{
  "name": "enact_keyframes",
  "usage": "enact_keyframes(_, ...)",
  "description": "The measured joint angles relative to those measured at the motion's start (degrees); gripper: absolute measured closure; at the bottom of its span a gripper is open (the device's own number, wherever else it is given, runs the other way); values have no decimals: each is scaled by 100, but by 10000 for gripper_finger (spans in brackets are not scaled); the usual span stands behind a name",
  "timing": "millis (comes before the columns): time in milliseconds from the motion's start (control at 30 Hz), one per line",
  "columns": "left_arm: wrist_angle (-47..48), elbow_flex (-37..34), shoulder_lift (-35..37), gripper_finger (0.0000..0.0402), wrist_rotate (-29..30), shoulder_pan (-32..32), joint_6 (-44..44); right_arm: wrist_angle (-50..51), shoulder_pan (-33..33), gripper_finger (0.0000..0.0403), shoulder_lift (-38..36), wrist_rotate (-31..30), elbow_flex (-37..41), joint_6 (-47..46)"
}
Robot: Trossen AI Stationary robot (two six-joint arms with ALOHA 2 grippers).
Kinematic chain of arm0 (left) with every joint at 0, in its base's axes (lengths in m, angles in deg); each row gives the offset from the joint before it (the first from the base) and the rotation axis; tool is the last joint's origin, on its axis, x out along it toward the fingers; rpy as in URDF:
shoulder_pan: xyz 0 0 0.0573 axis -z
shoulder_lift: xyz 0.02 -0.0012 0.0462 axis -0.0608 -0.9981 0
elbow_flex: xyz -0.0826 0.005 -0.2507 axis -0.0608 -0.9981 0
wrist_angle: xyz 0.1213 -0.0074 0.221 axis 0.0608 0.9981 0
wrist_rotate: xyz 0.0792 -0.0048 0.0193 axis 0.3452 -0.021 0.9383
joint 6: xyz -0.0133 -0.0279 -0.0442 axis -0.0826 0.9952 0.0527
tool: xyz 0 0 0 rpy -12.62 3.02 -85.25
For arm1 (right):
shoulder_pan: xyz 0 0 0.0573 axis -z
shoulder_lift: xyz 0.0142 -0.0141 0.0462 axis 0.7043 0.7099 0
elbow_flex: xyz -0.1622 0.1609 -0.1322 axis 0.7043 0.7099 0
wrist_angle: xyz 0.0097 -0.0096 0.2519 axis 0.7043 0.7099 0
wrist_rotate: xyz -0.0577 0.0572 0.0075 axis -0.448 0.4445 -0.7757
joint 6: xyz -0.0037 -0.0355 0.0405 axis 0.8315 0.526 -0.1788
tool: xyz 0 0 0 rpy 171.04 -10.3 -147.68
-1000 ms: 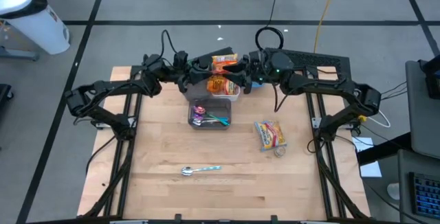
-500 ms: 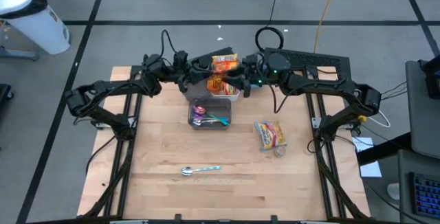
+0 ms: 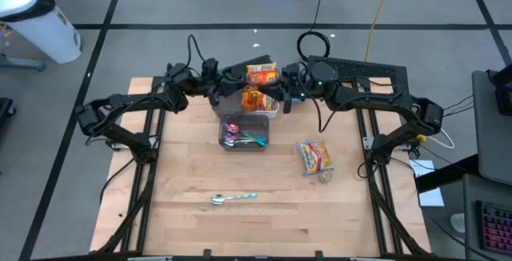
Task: Pick & Place Food Item
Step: Put the orange seasoning pack into the top black bin
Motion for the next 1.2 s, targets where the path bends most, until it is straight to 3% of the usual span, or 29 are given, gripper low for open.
enact_keyframes(300,49,206,0,341,-51,-2,275,45,0,402,0,4,2,-15)
enact_keyframes(533,1538,1047,2,279,-762,-165,7,38,30,403,0,365,2,-220)
enact_keyframes(633,2841,1640,2,251,-1106,-291,-584,40,61,403,0,625,2,-373)
enact_keyframes(733,4751,2444,0,231,-1391,-442,-1523,40,61,403,0,744,4,-409)
enact_keyframes(867,7536,3680,-180,218,-1387,-614,-2815,44,61,403,0,752,3,-466)
enact_keyframes(967,9061,4547,-451,216,-1367,-664,-3374,53,61,403,0,752,4,-467)
enact_keyframes(1067,10056,5245,-722,215,-1349,-630,-3768,66,57,403,0,761,4,-466)
enact_keyframes(1200,10636,5842,-1129,215,-1134,-443,-4032,70,52,403,0,905,4,-492)
